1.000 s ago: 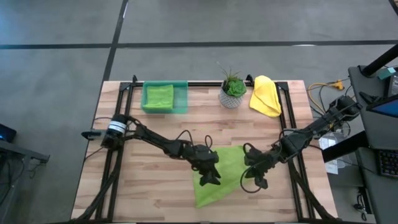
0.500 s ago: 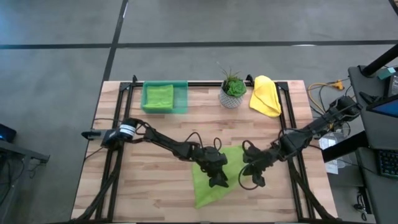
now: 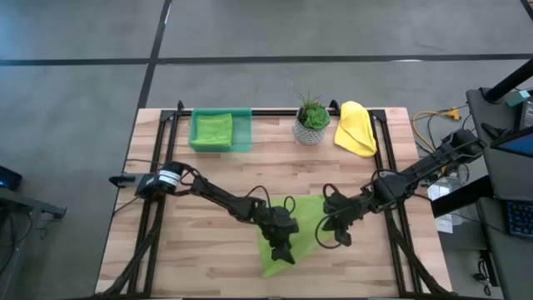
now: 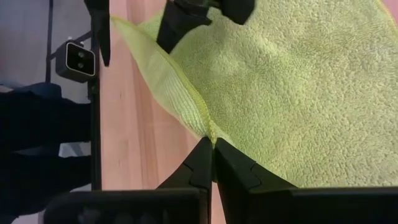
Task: Fold microfiber towels
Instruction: Fold the yellow-green microfiber cloth
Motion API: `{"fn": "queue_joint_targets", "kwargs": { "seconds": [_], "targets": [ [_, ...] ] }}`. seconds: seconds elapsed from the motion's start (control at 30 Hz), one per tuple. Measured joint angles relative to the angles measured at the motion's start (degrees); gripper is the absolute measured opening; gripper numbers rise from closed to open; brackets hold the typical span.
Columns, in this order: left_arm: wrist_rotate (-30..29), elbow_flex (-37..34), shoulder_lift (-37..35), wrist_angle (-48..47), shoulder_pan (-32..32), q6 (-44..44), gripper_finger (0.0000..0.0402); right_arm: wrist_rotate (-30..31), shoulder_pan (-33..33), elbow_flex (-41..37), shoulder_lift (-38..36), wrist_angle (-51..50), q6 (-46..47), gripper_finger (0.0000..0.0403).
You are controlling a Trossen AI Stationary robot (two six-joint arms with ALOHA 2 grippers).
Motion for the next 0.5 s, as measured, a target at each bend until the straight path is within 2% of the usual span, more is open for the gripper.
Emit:
{"fn": "queue_joint_targets", "kwargs": {
  "seconds": [0.17,0.5],
  "targets": [
    [3.1,-2.1,0.0,-0.2,-1.8,-2.6,0.0207,0.0,0.0,-0.1,0.0,-0.4,-0.1,0.0009],
    [4.1,-4.3,-0.6,0.5,-3.8,-6.0,0.0205,0.0,0.0,-0.1,0.0,-1.3,0.3,0.0009]
  ]
}}
